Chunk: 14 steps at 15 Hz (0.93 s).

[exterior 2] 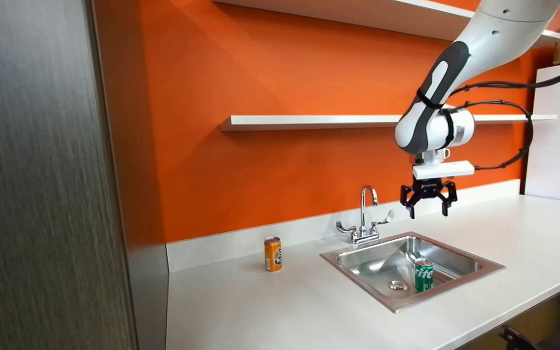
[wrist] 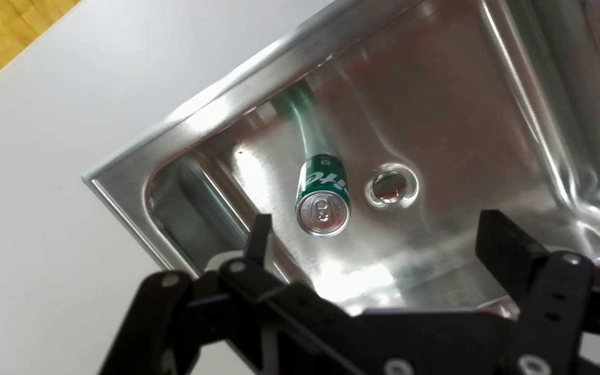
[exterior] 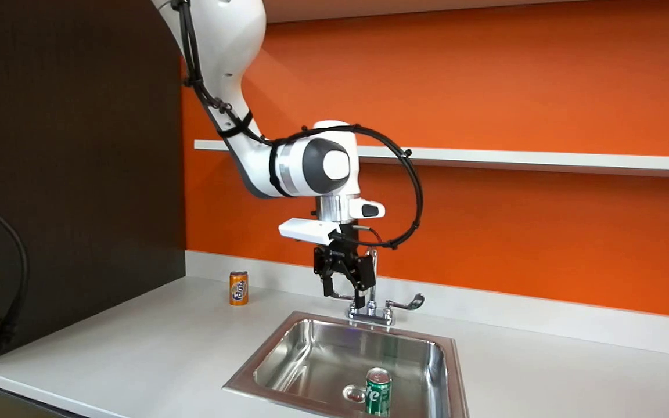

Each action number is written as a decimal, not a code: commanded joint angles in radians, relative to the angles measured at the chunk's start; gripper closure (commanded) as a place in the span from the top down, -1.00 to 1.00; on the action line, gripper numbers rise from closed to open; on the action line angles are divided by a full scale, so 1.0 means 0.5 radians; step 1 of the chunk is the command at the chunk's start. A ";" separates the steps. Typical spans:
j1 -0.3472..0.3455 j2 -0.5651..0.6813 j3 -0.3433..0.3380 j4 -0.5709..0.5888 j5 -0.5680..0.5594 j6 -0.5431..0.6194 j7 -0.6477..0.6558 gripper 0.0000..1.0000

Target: Pick up the can from the sink and put it on the counter

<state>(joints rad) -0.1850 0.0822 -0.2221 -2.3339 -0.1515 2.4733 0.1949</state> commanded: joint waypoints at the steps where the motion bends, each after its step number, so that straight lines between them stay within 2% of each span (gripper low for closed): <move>1: -0.025 0.195 -0.009 0.140 0.035 0.053 -0.066 1.00; 14: -0.055 0.736 -0.060 0.397 0.106 0.303 -0.063 1.00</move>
<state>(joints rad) -0.1943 0.3820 -0.2563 -2.1875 -0.1342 2.5998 0.1927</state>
